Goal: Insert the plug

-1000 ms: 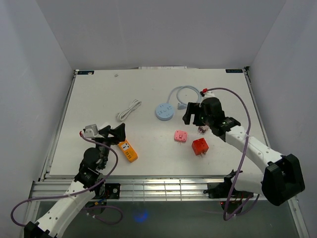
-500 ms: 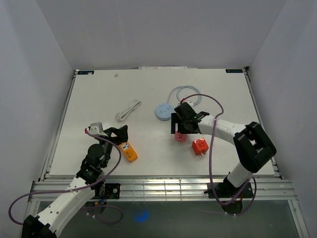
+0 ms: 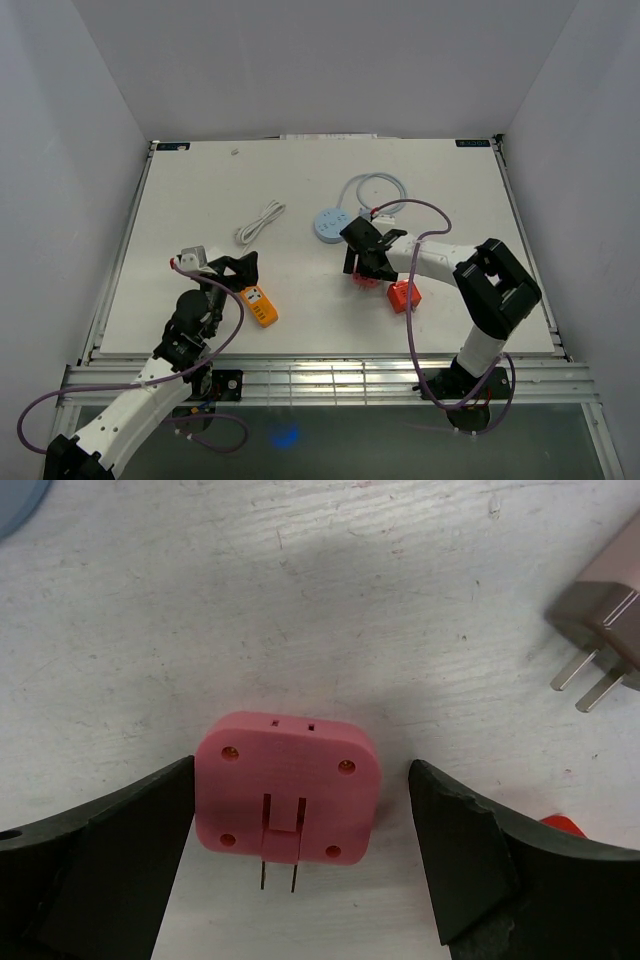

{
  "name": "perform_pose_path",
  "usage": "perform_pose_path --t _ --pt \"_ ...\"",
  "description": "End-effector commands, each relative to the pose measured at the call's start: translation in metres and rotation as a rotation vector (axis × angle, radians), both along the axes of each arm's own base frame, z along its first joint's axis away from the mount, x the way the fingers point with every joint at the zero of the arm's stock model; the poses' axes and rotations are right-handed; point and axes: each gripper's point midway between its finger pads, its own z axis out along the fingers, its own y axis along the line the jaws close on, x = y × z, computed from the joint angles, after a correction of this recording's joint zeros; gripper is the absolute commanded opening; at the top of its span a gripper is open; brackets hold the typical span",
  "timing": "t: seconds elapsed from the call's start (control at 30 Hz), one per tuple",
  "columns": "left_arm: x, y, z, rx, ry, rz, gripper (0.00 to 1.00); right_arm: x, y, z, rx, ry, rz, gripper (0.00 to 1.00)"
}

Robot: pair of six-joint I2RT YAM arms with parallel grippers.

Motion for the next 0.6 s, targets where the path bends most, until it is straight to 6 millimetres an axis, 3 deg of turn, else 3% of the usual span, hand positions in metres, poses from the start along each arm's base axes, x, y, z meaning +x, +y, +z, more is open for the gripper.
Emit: perform_pose_path --t 0.0,0.13,0.2,0.33,0.37,0.5,0.53,0.57 --pt "0.001 -0.003 0.015 -0.017 -0.015 -0.014 0.98 0.007 -0.001 0.005 0.003 -0.036 -0.078 0.90" --pt "0.001 -0.004 0.014 -0.017 -0.011 -0.017 0.98 0.010 0.000 0.007 0.013 -0.060 -0.083 1.00" --pt "0.001 -0.005 0.013 -0.015 -0.009 -0.023 0.98 0.011 0.001 0.009 0.016 -0.067 -0.080 0.81" --pt "0.000 -0.012 0.012 -0.009 -0.002 -0.058 0.98 0.016 0.009 0.021 0.067 -0.118 -0.020 0.69" --pt "0.000 -0.014 0.014 -0.007 -0.006 -0.067 0.98 0.017 0.013 0.025 0.087 -0.136 0.011 0.61" --pt "0.002 -0.026 0.012 0.013 0.016 -0.125 0.98 0.022 0.033 0.049 0.176 -0.260 0.226 0.58" --pt "0.003 -0.031 0.008 0.021 0.033 -0.147 0.98 0.013 0.038 0.053 0.217 -0.274 0.301 0.58" --pt "0.003 -0.034 0.008 0.024 0.038 -0.159 0.98 0.019 0.048 0.067 0.256 -0.343 0.349 0.56"
